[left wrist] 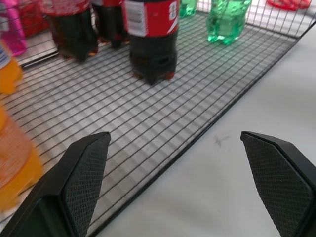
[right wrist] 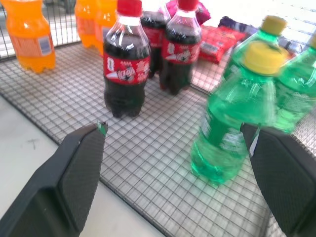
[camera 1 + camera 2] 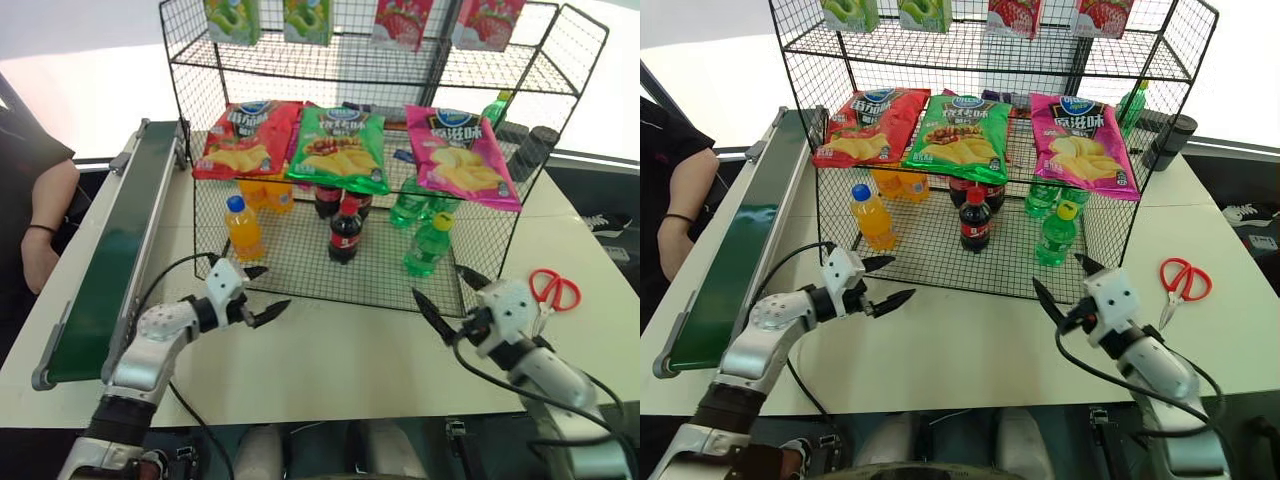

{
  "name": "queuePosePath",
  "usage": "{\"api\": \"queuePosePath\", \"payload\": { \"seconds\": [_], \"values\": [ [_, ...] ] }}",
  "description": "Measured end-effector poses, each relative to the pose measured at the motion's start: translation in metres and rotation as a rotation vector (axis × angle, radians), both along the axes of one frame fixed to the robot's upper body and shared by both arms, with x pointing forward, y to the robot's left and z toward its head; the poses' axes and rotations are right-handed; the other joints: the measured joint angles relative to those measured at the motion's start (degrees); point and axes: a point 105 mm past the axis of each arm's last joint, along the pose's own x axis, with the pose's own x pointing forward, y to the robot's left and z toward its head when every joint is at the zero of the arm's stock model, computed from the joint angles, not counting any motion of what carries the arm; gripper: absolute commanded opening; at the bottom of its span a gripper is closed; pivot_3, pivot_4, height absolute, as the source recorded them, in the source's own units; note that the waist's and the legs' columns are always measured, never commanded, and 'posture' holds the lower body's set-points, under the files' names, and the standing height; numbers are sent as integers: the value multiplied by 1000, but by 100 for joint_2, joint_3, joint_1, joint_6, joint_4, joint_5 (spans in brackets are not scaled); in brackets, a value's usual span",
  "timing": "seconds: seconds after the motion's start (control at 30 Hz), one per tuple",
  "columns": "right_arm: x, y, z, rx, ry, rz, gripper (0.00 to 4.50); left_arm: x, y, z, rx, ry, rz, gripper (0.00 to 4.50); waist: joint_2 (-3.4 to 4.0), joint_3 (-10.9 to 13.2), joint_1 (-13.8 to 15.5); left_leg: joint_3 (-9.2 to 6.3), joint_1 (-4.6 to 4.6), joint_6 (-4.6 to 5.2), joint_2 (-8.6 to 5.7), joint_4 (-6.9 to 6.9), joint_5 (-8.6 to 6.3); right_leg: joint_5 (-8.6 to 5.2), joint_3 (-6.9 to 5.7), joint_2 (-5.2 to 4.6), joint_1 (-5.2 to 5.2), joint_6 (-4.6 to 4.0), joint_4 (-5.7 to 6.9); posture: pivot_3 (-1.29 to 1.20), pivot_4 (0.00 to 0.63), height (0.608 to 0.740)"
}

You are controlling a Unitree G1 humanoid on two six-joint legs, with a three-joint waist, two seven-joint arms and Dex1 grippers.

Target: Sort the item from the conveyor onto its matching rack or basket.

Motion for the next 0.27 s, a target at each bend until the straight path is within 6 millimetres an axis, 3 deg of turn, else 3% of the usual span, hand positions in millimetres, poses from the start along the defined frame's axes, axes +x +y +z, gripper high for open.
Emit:
{"api": "queuePosePath", "payload": {
  "seconds": [0.1, 0.27],
  "values": [
    [-11, -16, -1, -5, 38, -14, 4484, -9, 17, -6, 27, 35, 14, 4500, 1, 1, -15, 2, 4, 0, 1, -3, 0, -4, 2, -4, -1, -7, 2, 0, 150, 740],
    [-10, -18, 6, -3, 24, 4, 4484, -12, 19, -7, 31, 37, 3, 4500, 1, 0, -15, 2, 5, 0, 2, -3, 0, -5, 3, -6, -1, -10, 5, 0, 150, 740]
  ]
}}
